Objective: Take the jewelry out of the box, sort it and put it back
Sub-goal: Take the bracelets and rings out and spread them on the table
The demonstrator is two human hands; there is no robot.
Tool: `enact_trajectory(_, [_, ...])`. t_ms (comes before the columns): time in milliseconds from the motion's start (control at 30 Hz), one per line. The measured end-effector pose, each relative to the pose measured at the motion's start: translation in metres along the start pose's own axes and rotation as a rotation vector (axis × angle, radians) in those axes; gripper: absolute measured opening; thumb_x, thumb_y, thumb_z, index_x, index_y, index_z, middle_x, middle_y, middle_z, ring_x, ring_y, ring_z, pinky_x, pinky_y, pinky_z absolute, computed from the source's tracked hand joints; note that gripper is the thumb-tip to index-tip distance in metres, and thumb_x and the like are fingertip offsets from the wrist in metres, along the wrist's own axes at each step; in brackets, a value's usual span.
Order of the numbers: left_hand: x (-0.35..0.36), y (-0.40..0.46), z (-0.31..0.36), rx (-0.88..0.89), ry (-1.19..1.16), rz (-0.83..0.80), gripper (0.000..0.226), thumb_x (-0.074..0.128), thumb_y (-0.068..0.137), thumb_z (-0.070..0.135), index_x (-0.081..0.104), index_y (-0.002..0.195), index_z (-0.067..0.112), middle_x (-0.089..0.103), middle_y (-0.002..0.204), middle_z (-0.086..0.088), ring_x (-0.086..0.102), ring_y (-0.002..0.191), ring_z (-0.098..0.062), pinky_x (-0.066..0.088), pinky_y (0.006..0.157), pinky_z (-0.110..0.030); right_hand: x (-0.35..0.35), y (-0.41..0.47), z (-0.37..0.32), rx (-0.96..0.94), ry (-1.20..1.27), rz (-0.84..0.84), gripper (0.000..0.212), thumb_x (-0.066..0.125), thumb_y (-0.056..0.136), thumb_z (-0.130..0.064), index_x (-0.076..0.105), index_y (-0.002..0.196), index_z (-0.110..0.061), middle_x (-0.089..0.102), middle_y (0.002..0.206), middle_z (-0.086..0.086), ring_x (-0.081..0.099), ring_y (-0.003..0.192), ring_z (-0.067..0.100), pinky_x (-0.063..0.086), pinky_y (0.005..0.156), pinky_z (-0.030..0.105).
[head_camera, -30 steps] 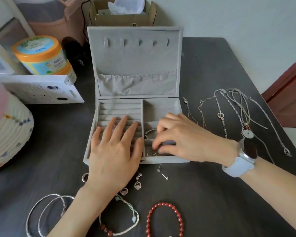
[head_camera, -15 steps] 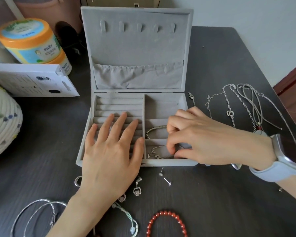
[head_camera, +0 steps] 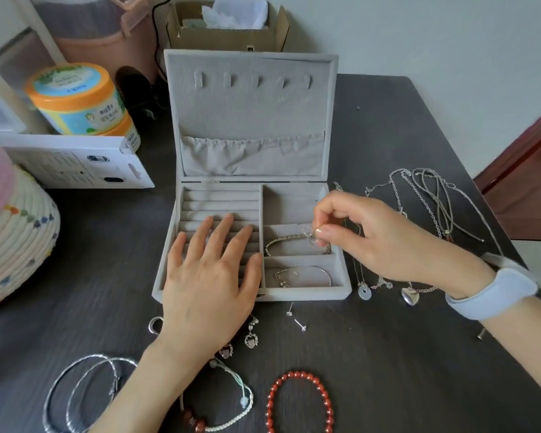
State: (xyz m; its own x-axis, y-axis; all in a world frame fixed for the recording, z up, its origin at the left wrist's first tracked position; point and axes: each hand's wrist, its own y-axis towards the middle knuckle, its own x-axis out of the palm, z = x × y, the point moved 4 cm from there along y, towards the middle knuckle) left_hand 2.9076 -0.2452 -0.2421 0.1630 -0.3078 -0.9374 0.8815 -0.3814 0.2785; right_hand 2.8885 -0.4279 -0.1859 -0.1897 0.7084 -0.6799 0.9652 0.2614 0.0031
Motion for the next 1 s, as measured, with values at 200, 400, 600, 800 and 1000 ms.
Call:
enact_trajectory(200, [-0.014,0.002,-0.002,-0.094,-0.331,-0.039,0.048,0.039,0.083,0.045,0.062,0.117,0.020,0.053,0.133,-0.005,0.042,0.129,-0.028,0.030,0.108,-0.049,-0.011,-0.022,-0.022,0.035,0.075,0.144,0.016,0.051,0.089,-0.008,0.052,0.080,-0.020,0.061,0.080,-0.001,0.055,0.075,0.013,0.043,0.073,0.020])
enact_trajectory(400, [-0.055,-0.028,0.034,-0.056,-0.815,-0.076,0.021,0.058,0.088,0.024,0.063,0.107,0.028,0.058,0.107,0.024,0.048,0.106,0.010,0.035,0.093,-0.010,-0.001,-0.065,-0.048,0.088,0.101,0.191,0.022,0.053,0.088,-0.011,0.052,0.073,-0.026,0.060,0.067,-0.008,0.055,0.066,0.008,0.046,0.068,0.021])
enact_trajectory(600, [-0.045,-0.079,0.076,-0.170,-1.367,-0.614,0.036,0.057,0.087,0.021,0.056,0.123,0.018,0.065,0.115,0.008,0.062,0.104,-0.007,0.047,0.093,-0.019,0.017,-0.109,-0.069,0.089,0.031,0.219,0.023,0.054,0.088,-0.013,0.052,0.073,-0.030,0.057,0.066,-0.011,0.051,0.065,-0.001,0.039,0.065,0.008])
enact_trajectory(800, [-0.040,-0.107,0.090,-0.333,-1.626,-0.666,0.020,0.062,0.078,0.022,0.068,0.094,0.011,0.068,0.077,0.001,0.061,0.065,-0.007,0.046,0.063,-0.014,0.021,-0.142,-0.078,0.089,0.002,0.245,0.023,0.058,0.086,-0.013,0.053,0.071,-0.030,0.055,0.060,-0.019,0.050,0.063,-0.004,0.036,0.063,0.005])
enact_trajectory(1000, [-0.046,-0.108,0.089,-0.392,-1.553,-0.554,0.010,0.059,0.087,0.011,0.067,0.080,0.012,0.069,0.071,0.002,0.060,0.061,-0.005,0.046,0.060,-0.014,0.022,-0.162,-0.070,0.142,-0.037,0.249,0.020,0.059,0.086,-0.014,0.055,0.077,-0.031,0.055,0.070,-0.011,0.049,0.067,-0.004,0.037,0.065,0.006])
